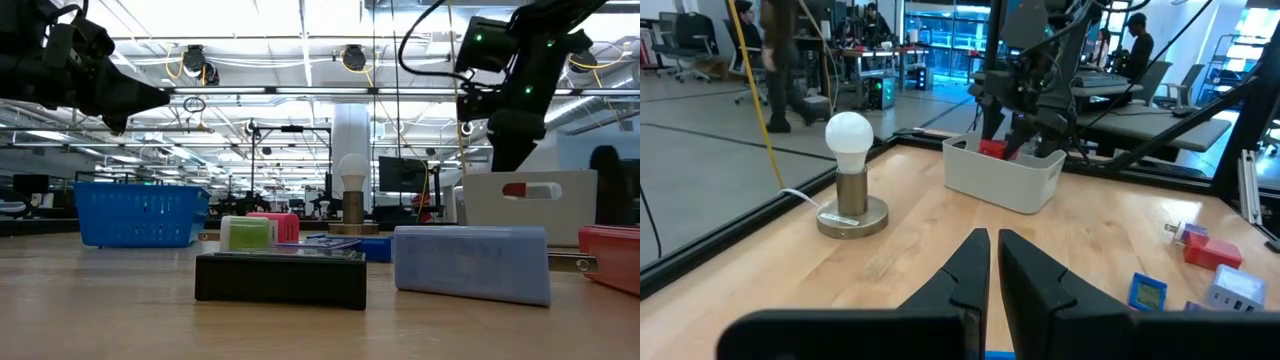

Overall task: Pick & Place Office items
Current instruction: Put the top red charger adapter into the gray bin

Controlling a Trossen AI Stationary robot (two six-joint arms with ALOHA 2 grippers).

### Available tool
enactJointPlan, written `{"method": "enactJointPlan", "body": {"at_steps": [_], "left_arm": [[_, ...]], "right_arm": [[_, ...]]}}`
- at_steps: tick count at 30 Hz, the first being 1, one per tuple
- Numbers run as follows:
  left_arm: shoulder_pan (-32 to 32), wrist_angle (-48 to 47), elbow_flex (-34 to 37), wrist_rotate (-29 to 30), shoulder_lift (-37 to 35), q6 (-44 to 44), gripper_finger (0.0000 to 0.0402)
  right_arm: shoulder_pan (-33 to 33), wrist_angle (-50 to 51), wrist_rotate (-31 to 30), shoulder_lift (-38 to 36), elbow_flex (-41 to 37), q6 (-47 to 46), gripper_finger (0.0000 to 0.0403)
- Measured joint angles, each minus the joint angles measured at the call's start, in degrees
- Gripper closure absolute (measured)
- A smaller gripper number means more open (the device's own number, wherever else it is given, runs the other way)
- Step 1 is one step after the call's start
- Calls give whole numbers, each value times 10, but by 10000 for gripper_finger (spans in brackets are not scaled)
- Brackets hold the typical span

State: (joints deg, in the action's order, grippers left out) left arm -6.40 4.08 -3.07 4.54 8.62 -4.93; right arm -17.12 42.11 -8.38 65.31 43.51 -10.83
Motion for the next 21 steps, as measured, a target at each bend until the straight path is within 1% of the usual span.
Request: {"method": "enactJointPlan", "body": {"at_steps": [2,9,13,15,21], "left_arm": [[0,0,0,0,0,0,376],[0,-1,0,0,0,-1,376],[0,-1,0,0,0,0,376],[0,-1,0,0,0,-1,376],[0,0,0,-1,0,-3,376]], "right_arm": [[-2,0,11,12,0,14,200],[-2,-17,9,60,0,40,200],[-2,-17,6,90,0,41,200],[-2,-18,-5,103,0,38,200],[-2,-17,-4,137,0,37,200]]}}
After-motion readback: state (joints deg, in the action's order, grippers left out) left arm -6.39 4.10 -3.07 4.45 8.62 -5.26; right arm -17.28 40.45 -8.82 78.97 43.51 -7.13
